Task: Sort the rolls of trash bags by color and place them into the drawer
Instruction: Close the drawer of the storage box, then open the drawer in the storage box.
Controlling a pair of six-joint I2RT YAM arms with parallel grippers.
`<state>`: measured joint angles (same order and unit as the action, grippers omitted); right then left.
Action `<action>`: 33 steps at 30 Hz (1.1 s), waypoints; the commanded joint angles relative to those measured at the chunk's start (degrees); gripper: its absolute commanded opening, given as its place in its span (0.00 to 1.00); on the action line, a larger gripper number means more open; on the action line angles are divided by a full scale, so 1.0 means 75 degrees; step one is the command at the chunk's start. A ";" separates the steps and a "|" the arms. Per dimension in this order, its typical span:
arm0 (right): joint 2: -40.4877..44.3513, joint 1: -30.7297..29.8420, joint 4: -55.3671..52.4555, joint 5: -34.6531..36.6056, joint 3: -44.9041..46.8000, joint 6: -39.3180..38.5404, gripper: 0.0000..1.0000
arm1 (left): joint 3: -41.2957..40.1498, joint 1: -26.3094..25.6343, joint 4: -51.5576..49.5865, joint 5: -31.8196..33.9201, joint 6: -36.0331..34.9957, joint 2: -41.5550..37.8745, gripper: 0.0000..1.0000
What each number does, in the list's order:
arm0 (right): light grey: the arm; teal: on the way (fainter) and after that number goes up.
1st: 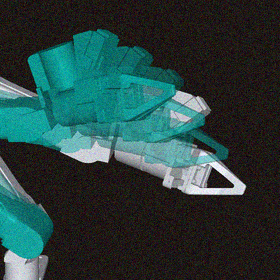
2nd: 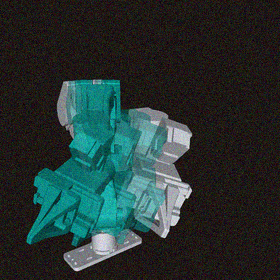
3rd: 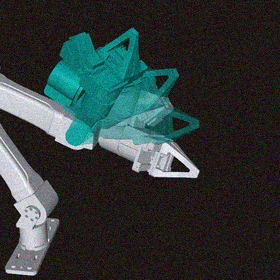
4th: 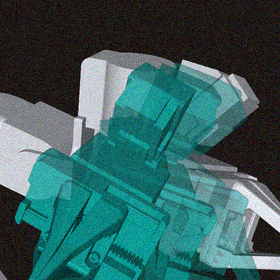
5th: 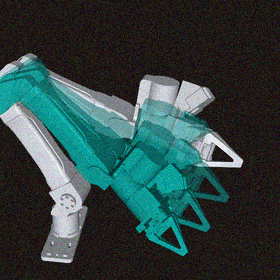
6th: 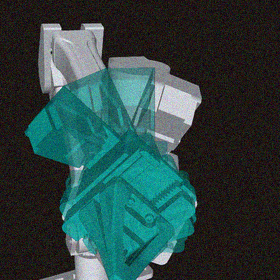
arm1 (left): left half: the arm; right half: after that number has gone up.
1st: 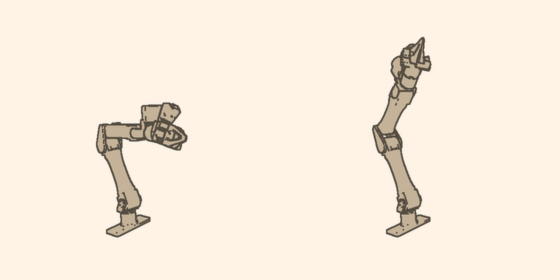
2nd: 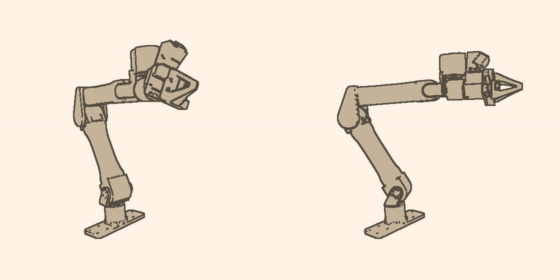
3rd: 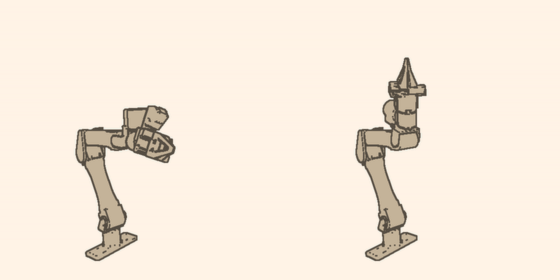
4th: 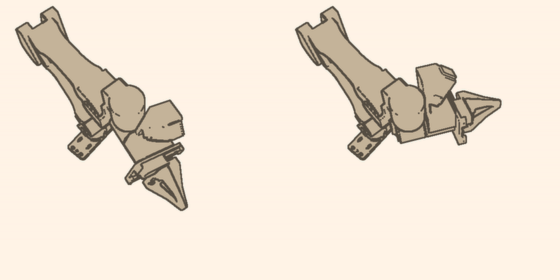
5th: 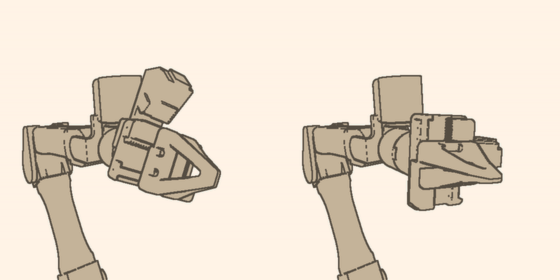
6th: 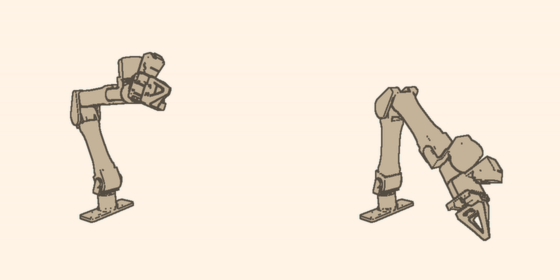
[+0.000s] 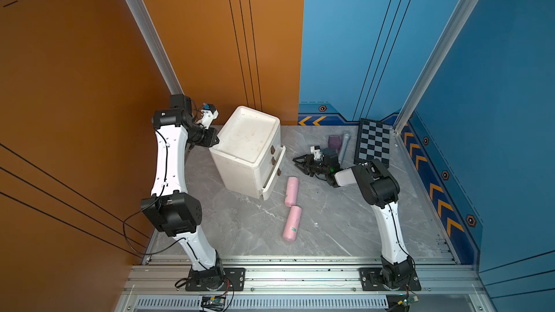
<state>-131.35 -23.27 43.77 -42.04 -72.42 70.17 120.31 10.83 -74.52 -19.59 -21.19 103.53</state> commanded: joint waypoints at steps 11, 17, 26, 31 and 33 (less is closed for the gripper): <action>0.0913 -0.0378 -0.3191 0.0075 -0.0134 -0.2532 0.42 | -0.0456 -0.0089 -0.0605 -0.0689 0.0084 -0.0269 0.00; 0.0725 -0.0466 -0.3073 0.0076 -0.0048 -0.2647 0.42 | -0.0438 -0.0072 -0.0576 -0.0872 0.0077 -0.0270 0.00; 0.0559 -0.0792 -0.3442 0.0144 -0.0056 -0.2928 0.42 | -0.0633 -0.0055 -0.0474 -0.0965 0.0119 -0.0417 0.00; 0.0492 -0.0957 -0.2563 0.0107 0.0239 -0.2352 0.43 | -0.0747 -0.0057 -0.0435 -0.0958 0.0124 -0.0470 0.00; 0.0463 -0.1014 -0.2294 0.0092 0.0248 -0.2193 0.43 | -0.0753 -0.0064 -0.0435 -0.0939 0.0154 -0.0479 0.00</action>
<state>-126.26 -30.24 22.83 -41.80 -71.64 51.51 116.29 11.20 -71.16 -20.62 -20.95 101.25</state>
